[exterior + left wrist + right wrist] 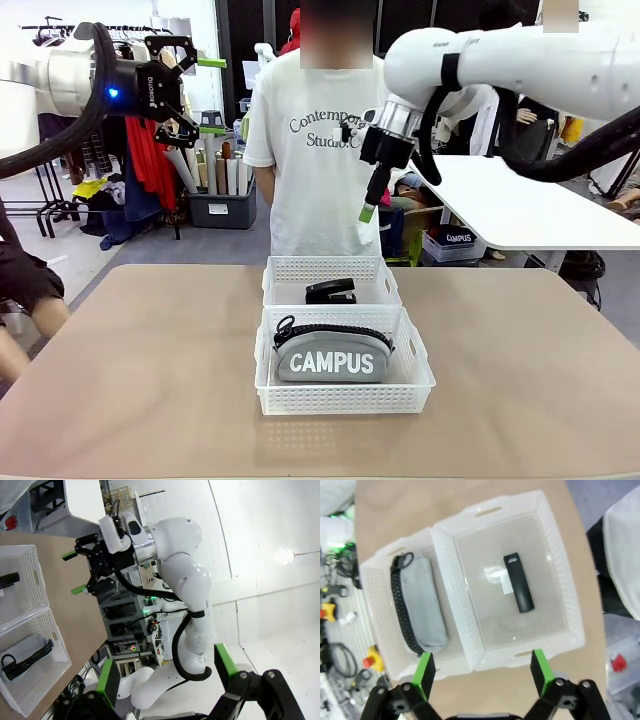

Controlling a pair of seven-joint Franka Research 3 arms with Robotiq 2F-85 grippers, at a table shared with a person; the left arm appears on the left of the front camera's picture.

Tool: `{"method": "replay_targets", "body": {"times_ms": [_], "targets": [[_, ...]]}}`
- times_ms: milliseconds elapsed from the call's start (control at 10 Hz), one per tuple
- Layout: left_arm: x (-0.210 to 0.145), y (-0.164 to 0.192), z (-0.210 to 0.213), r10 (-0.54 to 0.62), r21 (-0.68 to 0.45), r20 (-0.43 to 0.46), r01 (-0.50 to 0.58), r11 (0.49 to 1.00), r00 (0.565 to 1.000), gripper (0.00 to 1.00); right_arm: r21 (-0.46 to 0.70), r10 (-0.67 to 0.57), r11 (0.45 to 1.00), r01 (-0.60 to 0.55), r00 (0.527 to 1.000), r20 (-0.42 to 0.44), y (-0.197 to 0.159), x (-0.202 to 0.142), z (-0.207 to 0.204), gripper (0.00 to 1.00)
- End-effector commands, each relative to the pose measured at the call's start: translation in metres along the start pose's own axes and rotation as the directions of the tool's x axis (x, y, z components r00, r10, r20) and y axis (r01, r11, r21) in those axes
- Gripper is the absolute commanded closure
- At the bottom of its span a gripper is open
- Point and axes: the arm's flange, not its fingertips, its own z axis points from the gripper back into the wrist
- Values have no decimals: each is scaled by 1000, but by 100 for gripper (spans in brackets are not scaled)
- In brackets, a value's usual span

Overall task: Distribute items into two baskets.
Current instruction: Place the picked Stapler into the Organizing basket as instructed by the person.

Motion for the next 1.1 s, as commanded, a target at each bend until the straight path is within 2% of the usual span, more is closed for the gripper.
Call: {"method": "replay_targets", "body": {"times_ms": [0,200,300,800,900,1000], "targets": [[-1,-1,0,-2,-3,-8,2,1000,1000,0,2,15,1000,-15,998,69,15,-23,-3,0],[-1,-1,0,-2,-3,-8,2,1000,1000,0,-43,14,999,-12,998,59,7,-25,-5,0],[-1,-1,0,-2,-3,-8,2,1000,1000,0,-3,-18,1000,18,999,39,4,-12,6,0],[-1,-1,0,-2,-3,-8,2,1000,1000,0,-9,-17,1000,17,999,35,4,-13,1,0],[-1,-1,0,-2,-3,-8,2,1000,1000,0,75,-41,997,34,994,99,1,-17,19,0],[-1,-1,0,-2,-3,-8,2,1000,1000,0,108,-63,993,45,983,174,0,-25,40,0]]}}
